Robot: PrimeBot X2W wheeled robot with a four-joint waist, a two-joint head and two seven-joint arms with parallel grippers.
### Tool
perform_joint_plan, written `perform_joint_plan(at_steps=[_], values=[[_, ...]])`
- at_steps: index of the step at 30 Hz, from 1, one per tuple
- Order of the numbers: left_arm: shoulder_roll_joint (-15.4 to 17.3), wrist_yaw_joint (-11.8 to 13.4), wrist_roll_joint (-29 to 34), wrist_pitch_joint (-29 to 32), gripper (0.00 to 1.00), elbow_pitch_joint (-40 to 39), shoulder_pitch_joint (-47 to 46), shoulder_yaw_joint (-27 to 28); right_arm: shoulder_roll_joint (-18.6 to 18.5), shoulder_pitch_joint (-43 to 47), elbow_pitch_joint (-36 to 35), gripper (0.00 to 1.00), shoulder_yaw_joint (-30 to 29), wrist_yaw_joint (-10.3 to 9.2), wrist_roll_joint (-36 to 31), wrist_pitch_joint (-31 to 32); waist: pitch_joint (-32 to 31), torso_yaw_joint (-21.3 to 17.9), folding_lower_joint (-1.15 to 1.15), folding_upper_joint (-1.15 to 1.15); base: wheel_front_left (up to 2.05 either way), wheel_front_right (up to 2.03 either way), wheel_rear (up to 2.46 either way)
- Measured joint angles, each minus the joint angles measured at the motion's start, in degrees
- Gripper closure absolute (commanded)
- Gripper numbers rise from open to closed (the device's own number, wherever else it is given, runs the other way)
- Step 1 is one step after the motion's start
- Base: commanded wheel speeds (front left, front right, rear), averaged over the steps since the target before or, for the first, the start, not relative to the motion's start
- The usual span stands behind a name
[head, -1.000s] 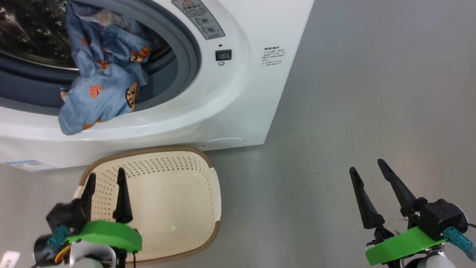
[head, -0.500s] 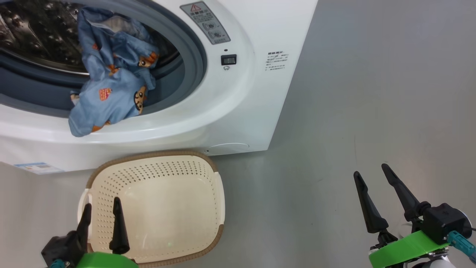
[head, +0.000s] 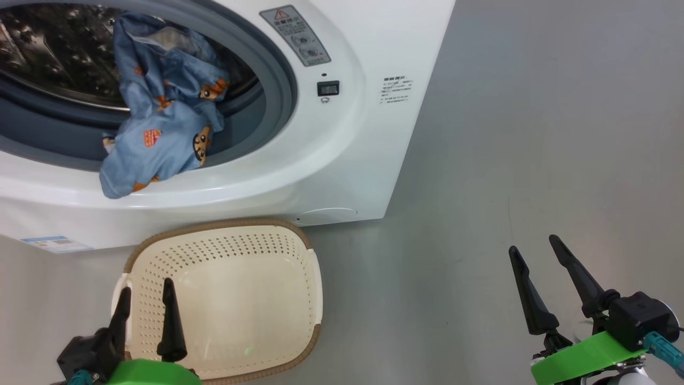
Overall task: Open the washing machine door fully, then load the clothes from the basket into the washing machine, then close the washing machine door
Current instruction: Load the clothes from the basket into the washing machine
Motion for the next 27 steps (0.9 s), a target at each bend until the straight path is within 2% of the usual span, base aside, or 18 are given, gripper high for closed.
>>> perform_joint_plan(at_steps=[6, 19, 23, 27], values=[[0.7, 0.4, 0.0, 1.0, 0.00, -0.4, -1.3, -0.3, 0.1, 0.0, -0.3, 0.00, 0.2, -0.01, 0.0, 0.0, 1.2, -0.8, 0.00, 0.00, 0.00, 0.00, 0.00], [3.1, 0.4, 1.0, 3.8, 0.00, 1.8, -12.3, -1.5, 1.2, -0.8, -0.3, 0.00, 1.2, -0.01, 0.0, 0.0, 4.7, -4.2, 0.00, 0.00, 0.00, 0.00, 0.00], [5.1, 0.4, 2.4, 4.4, 0.00, 4.1, -16.8, -1.7, 1.5, -2.5, -0.1, 0.00, 1.4, 0.00, 0.0, 0.0, 5.7, -5.5, 0.00, 0.00, 0.00, 0.00, 0.00], [6.3, 1.4, 3.5, 5.6, 0.00, 6.1, -20.3, -1.6, 1.9, -2.8, -0.1, 0.00, 1.5, 0.00, 0.1, 0.0, 6.5, -6.7, 0.00, 0.00, 0.00, 0.00, 0.00]])
